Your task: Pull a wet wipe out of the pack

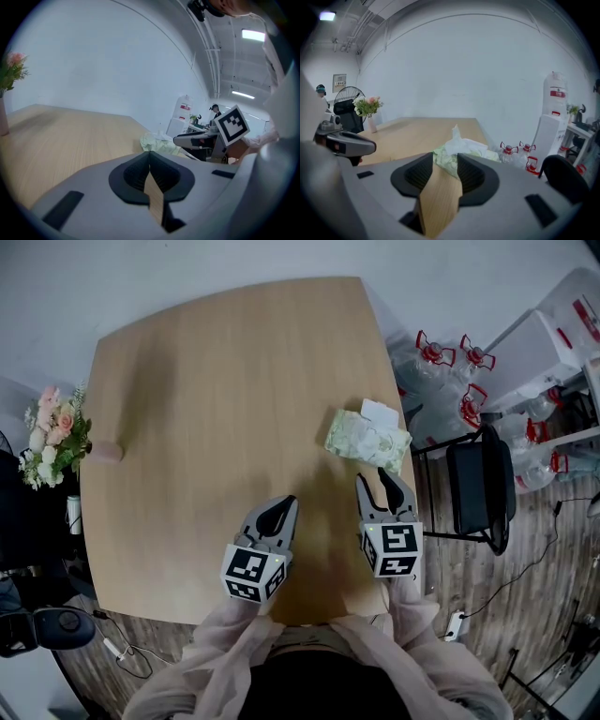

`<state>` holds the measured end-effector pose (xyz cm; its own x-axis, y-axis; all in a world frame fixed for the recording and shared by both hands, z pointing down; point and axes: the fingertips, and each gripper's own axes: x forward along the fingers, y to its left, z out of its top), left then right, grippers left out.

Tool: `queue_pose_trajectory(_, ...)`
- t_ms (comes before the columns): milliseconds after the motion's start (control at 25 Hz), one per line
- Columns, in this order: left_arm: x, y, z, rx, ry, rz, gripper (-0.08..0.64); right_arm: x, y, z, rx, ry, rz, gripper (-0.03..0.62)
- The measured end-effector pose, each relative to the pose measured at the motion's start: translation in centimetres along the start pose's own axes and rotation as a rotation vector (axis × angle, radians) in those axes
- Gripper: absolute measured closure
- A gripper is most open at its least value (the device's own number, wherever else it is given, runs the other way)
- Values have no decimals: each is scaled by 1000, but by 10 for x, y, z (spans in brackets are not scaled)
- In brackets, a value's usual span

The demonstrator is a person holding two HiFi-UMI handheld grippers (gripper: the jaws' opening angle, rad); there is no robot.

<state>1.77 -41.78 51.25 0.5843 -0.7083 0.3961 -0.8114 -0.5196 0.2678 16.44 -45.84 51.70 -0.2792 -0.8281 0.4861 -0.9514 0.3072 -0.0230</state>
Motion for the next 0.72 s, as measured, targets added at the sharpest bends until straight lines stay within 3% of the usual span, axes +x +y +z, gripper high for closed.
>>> queue_pose_trajectory(720, 7, 12, -7, -25, 23, 48, 548, 41, -18, 3, -138, 22, -19, 390)
